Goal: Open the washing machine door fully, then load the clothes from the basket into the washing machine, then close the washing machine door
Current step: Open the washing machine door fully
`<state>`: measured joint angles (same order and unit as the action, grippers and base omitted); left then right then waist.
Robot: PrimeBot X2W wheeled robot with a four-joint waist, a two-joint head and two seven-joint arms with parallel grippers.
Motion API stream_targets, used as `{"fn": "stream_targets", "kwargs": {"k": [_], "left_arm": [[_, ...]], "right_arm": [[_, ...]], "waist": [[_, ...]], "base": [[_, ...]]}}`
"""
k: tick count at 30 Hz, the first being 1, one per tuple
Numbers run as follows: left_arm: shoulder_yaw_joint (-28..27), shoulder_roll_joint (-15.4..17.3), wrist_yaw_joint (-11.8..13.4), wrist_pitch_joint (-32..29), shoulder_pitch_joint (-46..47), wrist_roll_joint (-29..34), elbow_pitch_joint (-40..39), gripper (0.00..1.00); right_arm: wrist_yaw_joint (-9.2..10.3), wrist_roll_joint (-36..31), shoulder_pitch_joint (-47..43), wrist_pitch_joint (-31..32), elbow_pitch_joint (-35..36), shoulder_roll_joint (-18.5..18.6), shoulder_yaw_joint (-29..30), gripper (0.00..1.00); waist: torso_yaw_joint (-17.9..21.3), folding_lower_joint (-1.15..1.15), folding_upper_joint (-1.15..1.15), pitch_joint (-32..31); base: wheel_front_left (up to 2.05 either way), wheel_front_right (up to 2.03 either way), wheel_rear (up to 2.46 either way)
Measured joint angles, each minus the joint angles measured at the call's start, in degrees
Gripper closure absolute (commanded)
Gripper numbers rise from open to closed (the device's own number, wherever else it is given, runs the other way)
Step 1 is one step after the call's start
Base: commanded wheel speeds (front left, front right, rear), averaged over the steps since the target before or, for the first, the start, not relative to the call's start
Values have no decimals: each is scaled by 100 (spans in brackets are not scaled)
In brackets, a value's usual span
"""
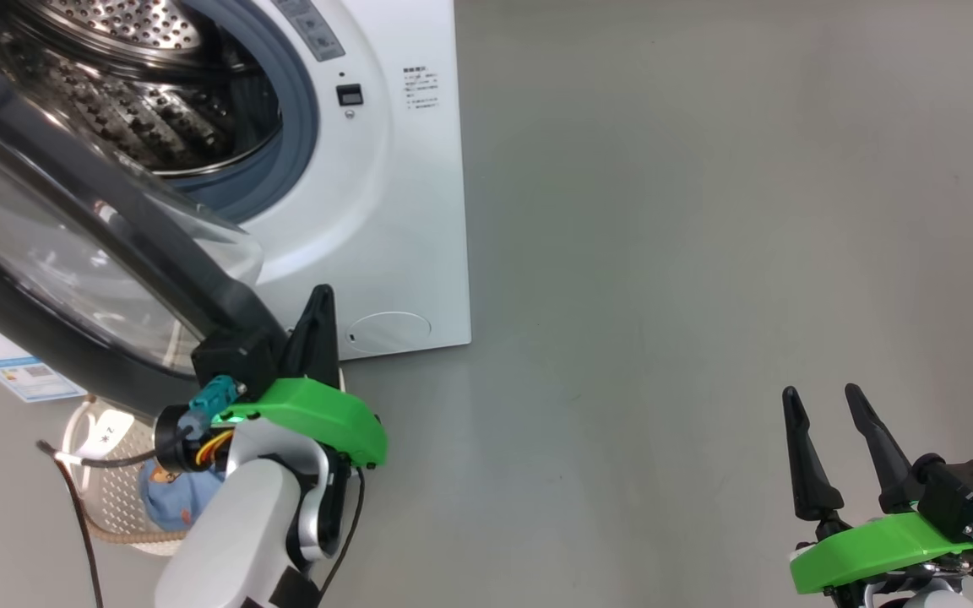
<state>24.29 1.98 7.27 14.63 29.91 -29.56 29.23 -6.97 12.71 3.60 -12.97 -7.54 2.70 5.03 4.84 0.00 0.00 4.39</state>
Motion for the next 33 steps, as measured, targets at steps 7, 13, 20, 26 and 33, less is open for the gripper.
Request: {"fn": "stream_targets", "kwargs": {"k": [7, 13, 20, 26, 33], "left_arm": [[-60, -25, -49, 0, -2, 9, 8, 100], [-41, -98, -55, 0, -4, 9, 4, 100], [45, -143, -82, 0, -76, -3, -25, 100], [208, -140, -81, 1, -221, -75, -42, 100], [367, -125, -45, 1, -455, -104, -98, 100]], "right_arm": [[0, 8, 0, -33, -21, 0, 7, 0], [0, 26, 9, -33, -33, 0, -3, 0], [0, 40, 33, -34, -54, 0, 0, 0], [0, 38, 31, -27, -53, 0, -16, 0], [0, 60, 13, -16, -51, 0, -20, 0]], "waist": [[-143, 0, 0, -8], [-285, 0, 0, -4], [-519, 0, 0, -66], [-767, 0, 0, -174], [-1129, 0, 0, -313]], "base": [[0, 0, 0], [0, 0, 0], [0, 0, 0], [0, 0, 0], [0, 0, 0]]}}
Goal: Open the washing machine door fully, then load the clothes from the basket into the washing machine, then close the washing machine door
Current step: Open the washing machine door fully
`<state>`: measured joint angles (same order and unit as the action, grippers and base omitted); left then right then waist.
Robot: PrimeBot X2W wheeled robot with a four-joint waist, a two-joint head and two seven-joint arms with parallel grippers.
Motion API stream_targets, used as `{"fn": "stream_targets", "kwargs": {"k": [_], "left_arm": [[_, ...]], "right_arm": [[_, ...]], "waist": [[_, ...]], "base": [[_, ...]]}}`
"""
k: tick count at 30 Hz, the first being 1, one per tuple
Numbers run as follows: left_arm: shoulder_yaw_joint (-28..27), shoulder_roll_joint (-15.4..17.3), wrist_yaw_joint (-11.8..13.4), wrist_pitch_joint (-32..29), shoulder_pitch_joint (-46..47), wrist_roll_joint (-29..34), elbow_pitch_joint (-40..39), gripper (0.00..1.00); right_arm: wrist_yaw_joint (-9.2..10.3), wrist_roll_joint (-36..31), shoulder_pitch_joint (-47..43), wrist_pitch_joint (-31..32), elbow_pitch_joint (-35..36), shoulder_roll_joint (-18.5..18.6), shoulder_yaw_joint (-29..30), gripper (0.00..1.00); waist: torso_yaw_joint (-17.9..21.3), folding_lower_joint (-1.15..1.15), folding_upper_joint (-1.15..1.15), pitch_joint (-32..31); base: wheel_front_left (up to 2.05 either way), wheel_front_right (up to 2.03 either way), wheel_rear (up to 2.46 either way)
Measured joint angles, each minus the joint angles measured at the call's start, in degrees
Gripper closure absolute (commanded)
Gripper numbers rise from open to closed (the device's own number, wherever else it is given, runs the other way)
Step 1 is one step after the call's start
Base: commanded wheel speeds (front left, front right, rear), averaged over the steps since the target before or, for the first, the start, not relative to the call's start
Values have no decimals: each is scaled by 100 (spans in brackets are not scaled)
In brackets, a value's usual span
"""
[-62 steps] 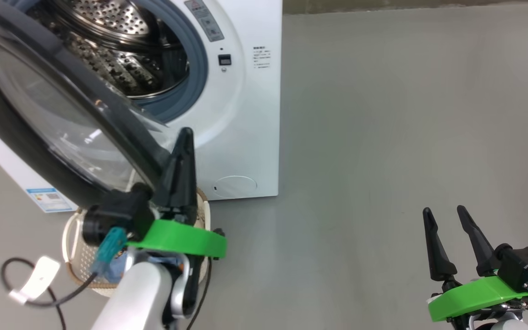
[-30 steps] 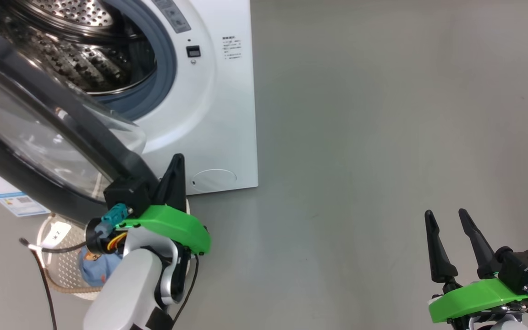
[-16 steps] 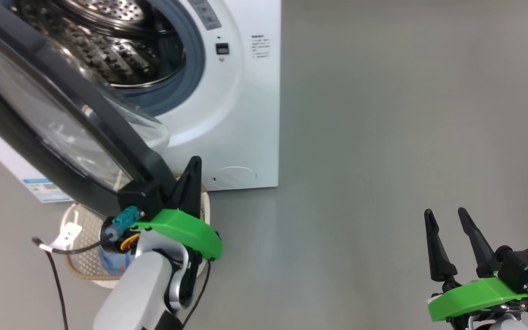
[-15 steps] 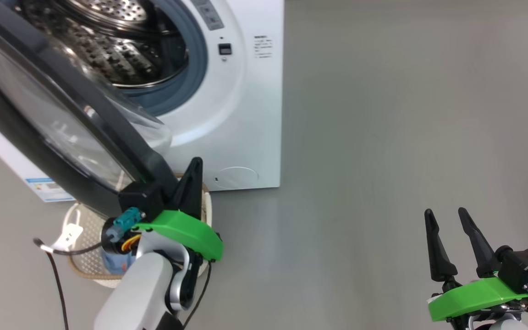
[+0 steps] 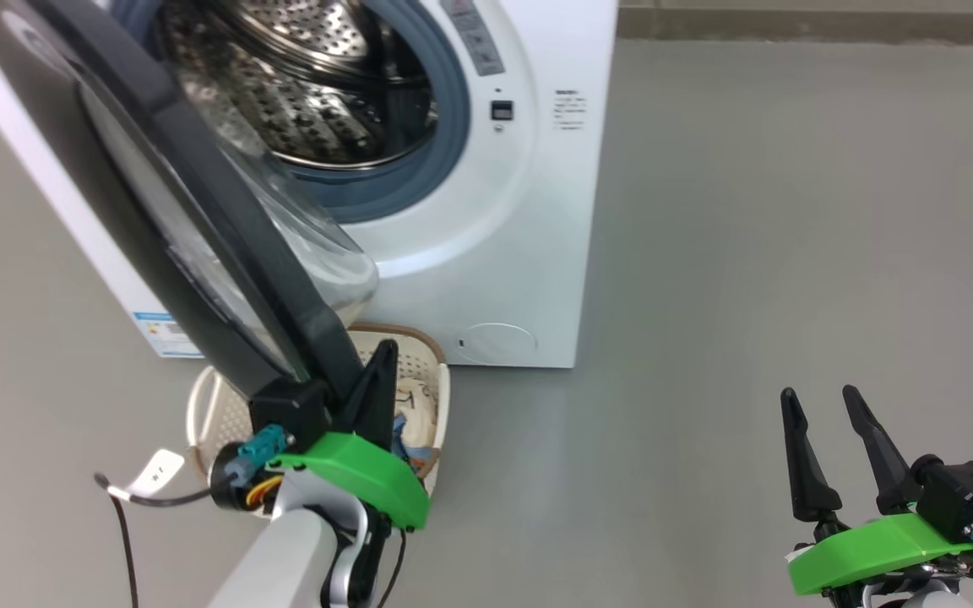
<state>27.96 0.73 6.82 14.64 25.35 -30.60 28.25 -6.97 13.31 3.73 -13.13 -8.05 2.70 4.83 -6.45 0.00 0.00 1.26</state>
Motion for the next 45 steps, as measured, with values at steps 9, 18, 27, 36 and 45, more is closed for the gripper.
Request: {"fn": "stream_targets", "kwargs": {"k": [9, 18, 27, 36, 45], "left_arm": [[30, -5, 8, 0, -192, 1, -34, 100], [-122, -21, -2, 3, -474, 121, -131, 100], [-519, 32, -2, 0, -720, 231, -193, 100], [-1099, 105, -2, -1, -1014, 374, -422, 100], [-1789, 200, -7, -2, -1159, 402, -659, 100]], "right_arm": [[0, 90, -45, 0, -3, 0, 2, 0], [0, 146, -147, -16, -66, 0, -24, 0], [0, 158, -154, -42, -116, -1, -59, 0], [0, 196, -160, -59, -161, -2, -155, 0], [0, 138, -166, -3, -76, -2, -152, 0]], "waist": [[-376, 0, 0, -97], [-778, 0, 0, -187], [-1178, 0, 0, -240], [-1364, 0, 0, -253], [-1369, 0, 0, -132]], "base": [[0, 0, 0], [0, 0, 0], [0, 0, 0], [0, 0, 0], [0, 0, 0]]}}
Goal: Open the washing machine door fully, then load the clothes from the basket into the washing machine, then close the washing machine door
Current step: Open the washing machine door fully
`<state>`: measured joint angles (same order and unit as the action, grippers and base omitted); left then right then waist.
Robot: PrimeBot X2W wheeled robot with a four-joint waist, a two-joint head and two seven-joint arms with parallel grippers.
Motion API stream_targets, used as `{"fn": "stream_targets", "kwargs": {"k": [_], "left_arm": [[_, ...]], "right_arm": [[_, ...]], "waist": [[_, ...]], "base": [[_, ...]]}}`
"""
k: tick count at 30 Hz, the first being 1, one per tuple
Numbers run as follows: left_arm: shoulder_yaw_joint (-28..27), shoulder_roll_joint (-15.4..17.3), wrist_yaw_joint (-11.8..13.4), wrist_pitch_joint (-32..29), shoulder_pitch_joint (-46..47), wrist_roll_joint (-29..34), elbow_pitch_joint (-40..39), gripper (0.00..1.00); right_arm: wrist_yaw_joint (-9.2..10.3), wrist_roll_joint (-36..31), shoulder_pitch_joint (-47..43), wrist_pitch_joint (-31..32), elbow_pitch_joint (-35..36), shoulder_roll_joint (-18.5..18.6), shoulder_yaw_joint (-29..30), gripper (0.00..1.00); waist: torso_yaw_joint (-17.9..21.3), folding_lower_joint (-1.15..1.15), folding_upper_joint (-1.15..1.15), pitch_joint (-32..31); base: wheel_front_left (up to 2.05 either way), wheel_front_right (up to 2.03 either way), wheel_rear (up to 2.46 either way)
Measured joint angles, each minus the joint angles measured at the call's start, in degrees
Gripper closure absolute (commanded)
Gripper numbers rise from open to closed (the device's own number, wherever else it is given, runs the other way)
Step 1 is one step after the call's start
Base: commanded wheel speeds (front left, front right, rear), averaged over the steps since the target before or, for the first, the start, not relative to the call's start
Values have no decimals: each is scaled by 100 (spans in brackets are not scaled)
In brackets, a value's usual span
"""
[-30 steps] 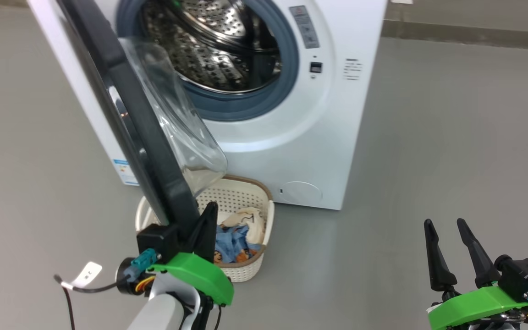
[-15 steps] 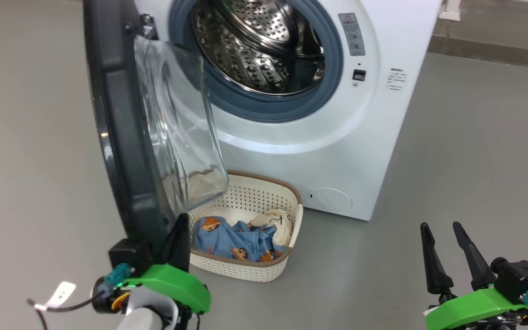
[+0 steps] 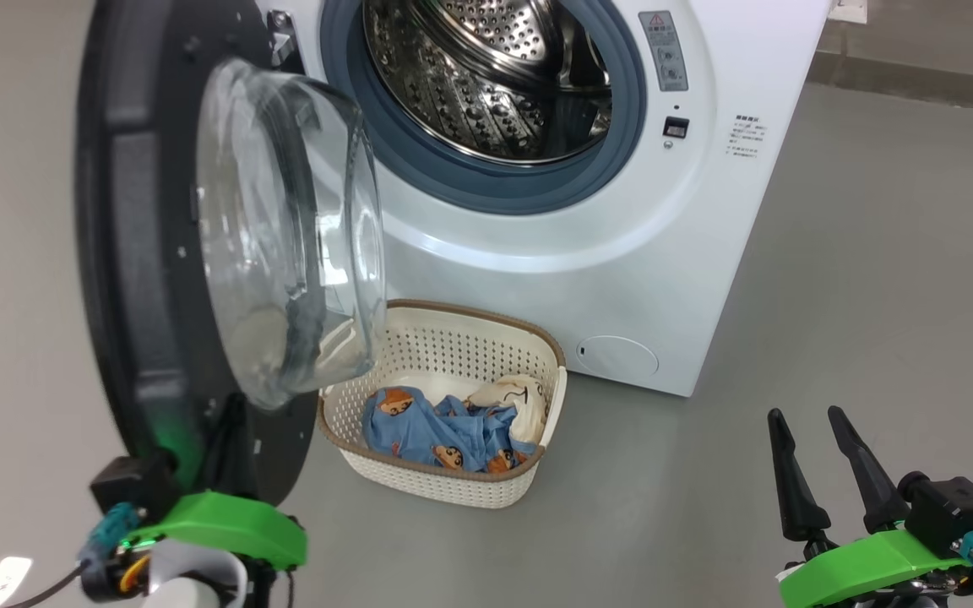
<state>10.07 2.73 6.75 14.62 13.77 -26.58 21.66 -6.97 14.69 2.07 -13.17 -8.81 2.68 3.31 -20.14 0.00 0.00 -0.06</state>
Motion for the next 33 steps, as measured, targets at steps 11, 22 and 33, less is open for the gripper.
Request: {"fn": "stream_targets", "kwargs": {"k": [11, 22, 33], "left_arm": [[-864, 104, -47, 0, -85, 15, -152, 100], [-2014, 155, -116, 1, 57, -89, -240, 100], [-2828, 385, -265, 1, 570, -98, 34, 100]], "right_arm": [[0, -109, 1, 208, 255, 1, 56, 0], [0, -404, 13, 511, 667, 15, 176, 0], [0, -460, 141, 865, 1109, 250, 212, 0]], "waist": [[26, 0, 0, 313], [12, 0, 0, 788], [14, 0, 0, 1338]], "base": [[0, 0, 0], [0, 0, 0], [0, 0, 0]]}}
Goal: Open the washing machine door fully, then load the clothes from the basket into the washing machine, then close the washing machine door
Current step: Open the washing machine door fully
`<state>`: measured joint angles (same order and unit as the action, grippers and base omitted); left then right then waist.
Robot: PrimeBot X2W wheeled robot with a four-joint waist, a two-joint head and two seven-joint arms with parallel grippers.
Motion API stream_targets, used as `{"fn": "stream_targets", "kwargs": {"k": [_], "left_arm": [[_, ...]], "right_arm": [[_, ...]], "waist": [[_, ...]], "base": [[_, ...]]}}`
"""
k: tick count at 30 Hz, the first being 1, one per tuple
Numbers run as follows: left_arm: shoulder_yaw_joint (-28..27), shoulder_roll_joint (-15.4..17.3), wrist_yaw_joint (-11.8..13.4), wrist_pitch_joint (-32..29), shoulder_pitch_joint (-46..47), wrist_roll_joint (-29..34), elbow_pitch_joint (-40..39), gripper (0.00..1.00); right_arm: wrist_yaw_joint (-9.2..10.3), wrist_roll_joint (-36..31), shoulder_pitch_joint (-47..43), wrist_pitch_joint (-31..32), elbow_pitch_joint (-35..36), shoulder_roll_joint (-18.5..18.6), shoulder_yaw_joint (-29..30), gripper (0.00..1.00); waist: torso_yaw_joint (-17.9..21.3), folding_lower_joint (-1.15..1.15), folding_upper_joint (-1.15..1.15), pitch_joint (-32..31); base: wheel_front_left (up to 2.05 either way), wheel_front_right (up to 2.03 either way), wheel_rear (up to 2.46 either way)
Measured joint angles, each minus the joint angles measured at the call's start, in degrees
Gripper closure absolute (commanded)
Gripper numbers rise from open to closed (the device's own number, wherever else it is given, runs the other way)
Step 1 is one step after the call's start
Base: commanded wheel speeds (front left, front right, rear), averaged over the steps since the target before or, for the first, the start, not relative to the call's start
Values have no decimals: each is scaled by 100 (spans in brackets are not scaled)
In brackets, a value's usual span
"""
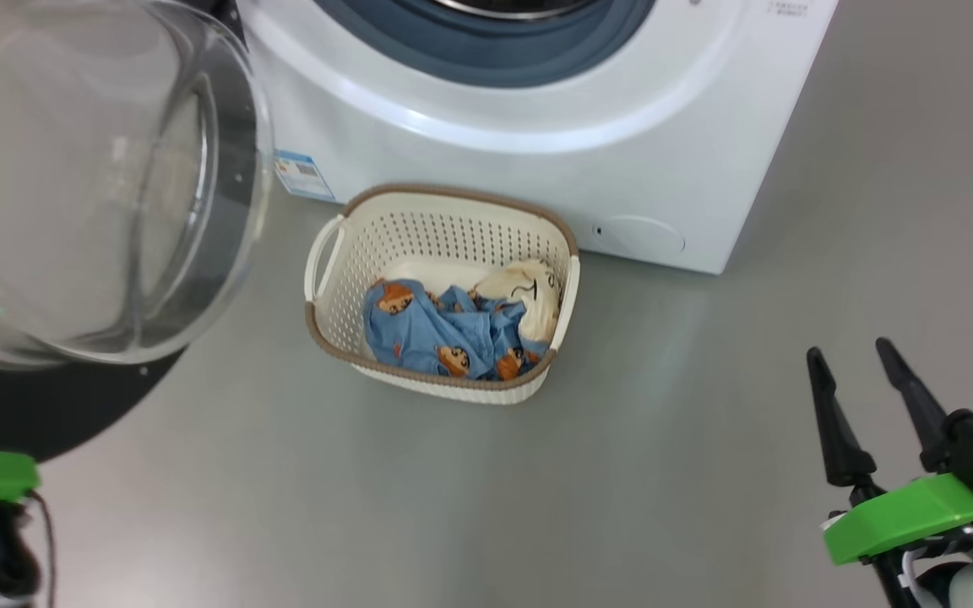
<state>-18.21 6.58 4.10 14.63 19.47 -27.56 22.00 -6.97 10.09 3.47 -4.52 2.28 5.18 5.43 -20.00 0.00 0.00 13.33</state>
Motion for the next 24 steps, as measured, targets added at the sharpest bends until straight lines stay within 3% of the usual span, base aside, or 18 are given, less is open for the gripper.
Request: {"fn": "stream_targets", "kwargs": {"k": [14, 24], "left_arm": [[-982, 556, -348, 1, 1101, -99, 1022, 100], [-1404, 621, -491, 2, 1561, 187, 1426, 100]], "right_arm": [[0, -153, 36, 571, 772, 421, 214, 0], [0, -159, 36, 759, 1022, 575, 218, 0]], "waist": [[-57, 0, 0, 801], [-162, 0, 0, 1057]], "base": [[0, 0, 0], [0, 0, 0]]}}
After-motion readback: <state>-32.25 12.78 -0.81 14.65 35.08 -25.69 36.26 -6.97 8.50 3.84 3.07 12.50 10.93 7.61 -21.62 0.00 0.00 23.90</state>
